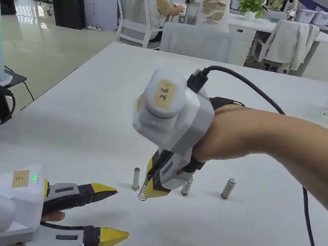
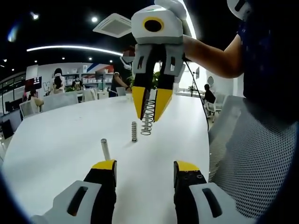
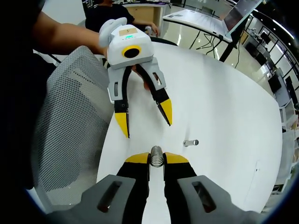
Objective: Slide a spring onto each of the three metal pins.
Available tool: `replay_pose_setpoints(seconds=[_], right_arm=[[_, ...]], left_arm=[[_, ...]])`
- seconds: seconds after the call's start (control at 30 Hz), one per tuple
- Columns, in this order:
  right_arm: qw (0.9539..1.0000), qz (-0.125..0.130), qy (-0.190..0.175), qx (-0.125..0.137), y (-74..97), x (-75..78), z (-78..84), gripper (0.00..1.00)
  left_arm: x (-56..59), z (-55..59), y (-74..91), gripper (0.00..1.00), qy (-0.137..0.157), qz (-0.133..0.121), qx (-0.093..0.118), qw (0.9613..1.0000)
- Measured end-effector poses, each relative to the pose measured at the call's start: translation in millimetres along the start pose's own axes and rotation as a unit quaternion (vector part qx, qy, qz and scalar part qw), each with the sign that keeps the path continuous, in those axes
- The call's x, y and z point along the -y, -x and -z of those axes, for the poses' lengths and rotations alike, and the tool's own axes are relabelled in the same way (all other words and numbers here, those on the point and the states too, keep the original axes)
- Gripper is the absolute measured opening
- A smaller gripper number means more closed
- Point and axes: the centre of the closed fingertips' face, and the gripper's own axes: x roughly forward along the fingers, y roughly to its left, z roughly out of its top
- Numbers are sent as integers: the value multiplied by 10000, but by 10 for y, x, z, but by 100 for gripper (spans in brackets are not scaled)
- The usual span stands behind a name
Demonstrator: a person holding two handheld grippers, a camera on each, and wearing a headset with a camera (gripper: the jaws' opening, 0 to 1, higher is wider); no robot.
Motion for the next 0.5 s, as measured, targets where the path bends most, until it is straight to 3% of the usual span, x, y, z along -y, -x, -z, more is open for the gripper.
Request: replay_pose_setpoints(seconds=[0.5], right_arm=[[9996, 253, -103, -23, 47, 300, 7, 8]], left_arm=[[-128, 53, 48, 48, 89, -280, 38, 9996]])
